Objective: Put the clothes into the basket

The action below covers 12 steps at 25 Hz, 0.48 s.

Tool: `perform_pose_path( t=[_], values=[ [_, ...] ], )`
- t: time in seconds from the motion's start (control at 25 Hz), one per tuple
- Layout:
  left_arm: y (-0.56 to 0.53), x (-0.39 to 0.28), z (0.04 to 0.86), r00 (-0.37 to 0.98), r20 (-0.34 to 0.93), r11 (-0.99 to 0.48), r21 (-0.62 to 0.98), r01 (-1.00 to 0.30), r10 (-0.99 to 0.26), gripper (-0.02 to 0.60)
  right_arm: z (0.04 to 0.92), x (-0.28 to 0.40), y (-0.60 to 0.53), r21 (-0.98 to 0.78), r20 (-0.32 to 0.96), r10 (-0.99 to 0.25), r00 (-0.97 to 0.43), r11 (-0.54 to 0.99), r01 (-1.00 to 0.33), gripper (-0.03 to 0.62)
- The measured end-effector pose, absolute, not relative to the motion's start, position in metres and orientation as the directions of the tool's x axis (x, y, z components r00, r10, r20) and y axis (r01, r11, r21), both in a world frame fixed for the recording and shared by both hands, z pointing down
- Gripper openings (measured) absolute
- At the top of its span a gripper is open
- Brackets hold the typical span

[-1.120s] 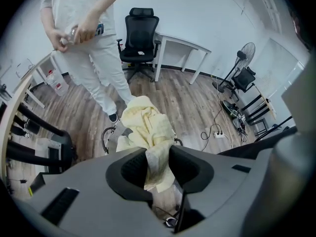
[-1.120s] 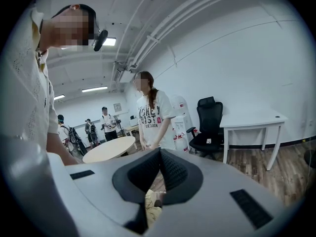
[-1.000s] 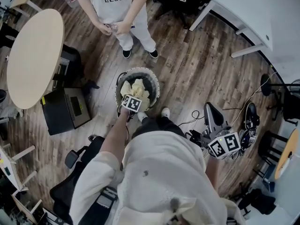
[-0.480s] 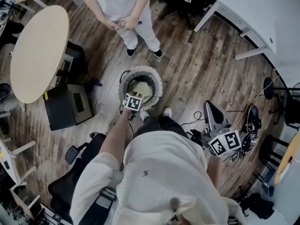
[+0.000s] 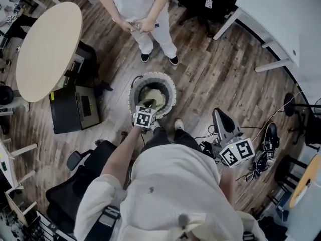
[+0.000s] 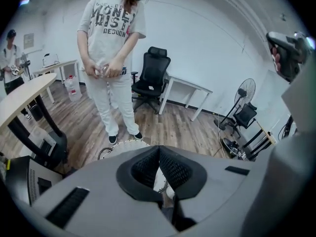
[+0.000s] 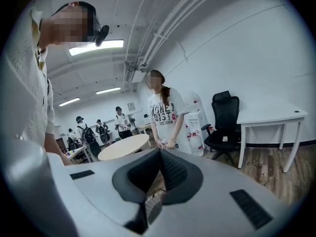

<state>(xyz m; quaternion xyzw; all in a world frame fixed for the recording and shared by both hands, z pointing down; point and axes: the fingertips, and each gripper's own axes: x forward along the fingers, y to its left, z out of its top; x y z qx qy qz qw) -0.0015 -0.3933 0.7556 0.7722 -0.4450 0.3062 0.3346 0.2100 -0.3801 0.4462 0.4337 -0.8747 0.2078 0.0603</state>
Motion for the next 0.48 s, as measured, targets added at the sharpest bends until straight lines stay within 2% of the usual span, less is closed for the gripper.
perform_pose_path(
  t=[0.28, 0.48],
  values=[
    [-0.373, 0.032, 0.701, 0.459, 0.681, -0.411, 0.247, -0.878, -0.571, 0.02, 0.447, 0.213, -0.371, -0.319, 0.278, -0.686, -0.673, 0.595, -0.738, 0.008],
    [-0.359, 0.054, 0.653, 0.457, 0.585, -0.367, 0.275, -0.889, -0.67, 0.02, 0.445, 0.219, -0.364, -0.328, 0.258, -0.648, -0.717, 0.639, -0.696, 0.008]
  ],
)
